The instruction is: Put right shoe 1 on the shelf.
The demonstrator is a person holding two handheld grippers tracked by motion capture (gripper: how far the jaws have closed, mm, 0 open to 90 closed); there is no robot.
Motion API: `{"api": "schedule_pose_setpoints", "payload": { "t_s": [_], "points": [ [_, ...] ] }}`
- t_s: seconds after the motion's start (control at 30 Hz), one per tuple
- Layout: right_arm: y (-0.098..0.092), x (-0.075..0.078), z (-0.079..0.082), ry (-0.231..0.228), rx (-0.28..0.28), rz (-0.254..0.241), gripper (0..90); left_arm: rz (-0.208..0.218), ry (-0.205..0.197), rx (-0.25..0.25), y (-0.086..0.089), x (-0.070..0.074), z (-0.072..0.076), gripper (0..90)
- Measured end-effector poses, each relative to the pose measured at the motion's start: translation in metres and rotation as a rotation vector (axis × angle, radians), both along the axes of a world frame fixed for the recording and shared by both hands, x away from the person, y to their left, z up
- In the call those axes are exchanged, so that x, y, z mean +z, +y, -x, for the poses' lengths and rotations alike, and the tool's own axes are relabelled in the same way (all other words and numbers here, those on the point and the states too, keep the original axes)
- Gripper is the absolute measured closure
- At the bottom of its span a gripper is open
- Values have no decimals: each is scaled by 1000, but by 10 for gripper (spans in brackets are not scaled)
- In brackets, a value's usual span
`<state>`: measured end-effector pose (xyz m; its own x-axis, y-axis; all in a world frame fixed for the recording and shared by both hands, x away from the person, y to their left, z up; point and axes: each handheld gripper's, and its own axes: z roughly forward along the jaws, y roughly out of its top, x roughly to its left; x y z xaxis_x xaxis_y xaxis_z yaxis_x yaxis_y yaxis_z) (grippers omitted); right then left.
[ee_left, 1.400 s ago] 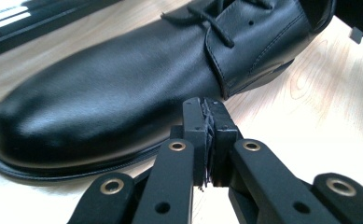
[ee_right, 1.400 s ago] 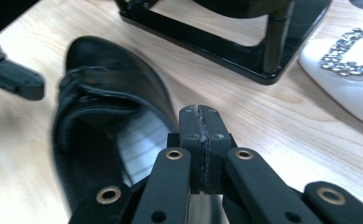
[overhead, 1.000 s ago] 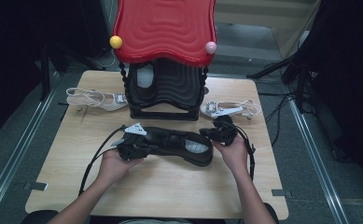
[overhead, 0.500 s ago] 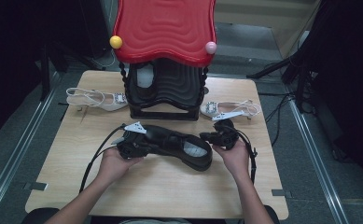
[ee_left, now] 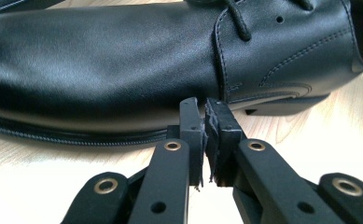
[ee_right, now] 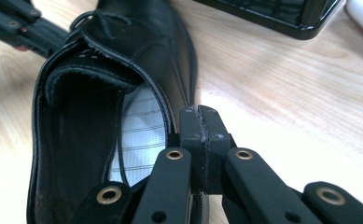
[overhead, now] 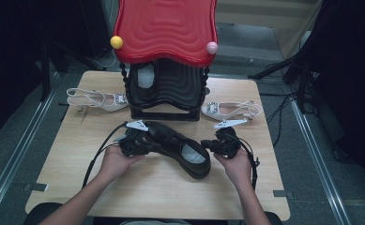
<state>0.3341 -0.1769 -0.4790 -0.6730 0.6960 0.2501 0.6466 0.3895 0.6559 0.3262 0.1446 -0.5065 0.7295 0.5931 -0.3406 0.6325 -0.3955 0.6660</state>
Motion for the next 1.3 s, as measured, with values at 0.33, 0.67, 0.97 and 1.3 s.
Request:
{"api": "schedule_pose_setpoints", "payload": {
  "t_s": [0.33, 0.67, 0.97, 1.3],
  "points": [
    [2, 0, 19, 18, -7, -7, 900, 8, 10, -14, -3, 1, -10, 859],
    [9, 2, 32, 30, -17, -22, 900, 16, 6, 14, -11, 0, -16, 881],
    [12, 1, 39, 45, -12, -44, 900, 23, 6, 20, -16, -1, -21, 871],
    [12, 0, 41, 47, -29, -53, 882, 25, 6, 21, -24, -1, -27, 873]
  ]
}}
